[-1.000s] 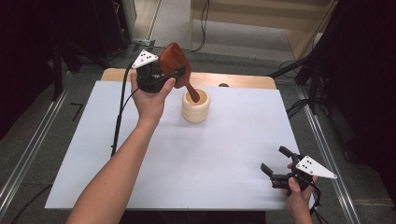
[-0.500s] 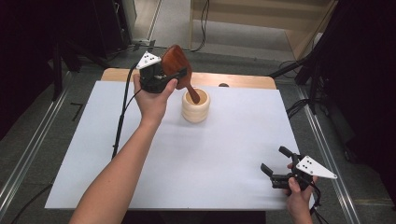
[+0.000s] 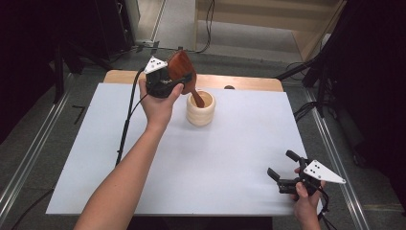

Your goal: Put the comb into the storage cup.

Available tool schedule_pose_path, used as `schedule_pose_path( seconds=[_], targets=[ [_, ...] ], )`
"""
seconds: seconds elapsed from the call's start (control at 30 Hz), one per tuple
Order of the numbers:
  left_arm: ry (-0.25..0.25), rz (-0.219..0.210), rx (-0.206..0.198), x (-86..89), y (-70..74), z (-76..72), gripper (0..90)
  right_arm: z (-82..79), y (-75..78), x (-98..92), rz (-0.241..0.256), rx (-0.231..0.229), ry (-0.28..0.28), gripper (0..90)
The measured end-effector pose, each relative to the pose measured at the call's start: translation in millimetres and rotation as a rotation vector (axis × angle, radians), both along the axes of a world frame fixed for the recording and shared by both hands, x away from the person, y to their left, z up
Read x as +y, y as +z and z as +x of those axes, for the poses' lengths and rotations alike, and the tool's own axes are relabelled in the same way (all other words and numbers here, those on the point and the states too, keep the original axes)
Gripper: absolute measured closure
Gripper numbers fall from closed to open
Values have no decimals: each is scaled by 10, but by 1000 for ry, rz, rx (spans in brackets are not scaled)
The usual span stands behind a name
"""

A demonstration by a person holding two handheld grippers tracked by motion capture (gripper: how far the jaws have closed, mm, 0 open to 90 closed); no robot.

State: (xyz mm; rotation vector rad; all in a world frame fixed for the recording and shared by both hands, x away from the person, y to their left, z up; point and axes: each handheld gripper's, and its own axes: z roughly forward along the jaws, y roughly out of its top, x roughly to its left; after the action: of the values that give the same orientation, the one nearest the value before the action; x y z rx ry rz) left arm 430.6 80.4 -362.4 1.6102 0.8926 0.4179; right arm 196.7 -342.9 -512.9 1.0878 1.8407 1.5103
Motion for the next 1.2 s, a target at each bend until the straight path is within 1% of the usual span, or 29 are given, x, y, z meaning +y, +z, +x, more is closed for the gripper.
schedule_pose_path(
  seconds=[0.17, 0.4, 0.5, 0.53, 0.57, 0.73, 0.83, 1.2],
  targets=[
    [3, 3, 3, -20, -39, 10, 560, -1, 0, 1, 1, 0, 1, 0],
    [8, 25, 12, -70, -106, 16, 560, -1, -1, 0, 3, 0, 2, 0],
    [20, 31, 8, -87, -140, 19, 559, 1, -2, -1, 3, -1, 1, 0],
    [17, 34, 7, -87, -152, 23, 559, 1, -2, -1, 3, -1, 2, 0],
    [15, 30, 11, -91, -167, 30, 559, 1, -2, 0, 3, -1, 1, 0],
    [20, 45, 22, -111, -244, 46, 559, 3, -1, 1, 2, 1, 1, 0],
    [23, 44, 28, -122, -286, 53, 559, 4, -3, 0, 2, 0, 2, 0],
    [30, 63, 46, -182, -413, 88, 558, 7, -4, 1, 2, 1, 2, 0]
  ],
)
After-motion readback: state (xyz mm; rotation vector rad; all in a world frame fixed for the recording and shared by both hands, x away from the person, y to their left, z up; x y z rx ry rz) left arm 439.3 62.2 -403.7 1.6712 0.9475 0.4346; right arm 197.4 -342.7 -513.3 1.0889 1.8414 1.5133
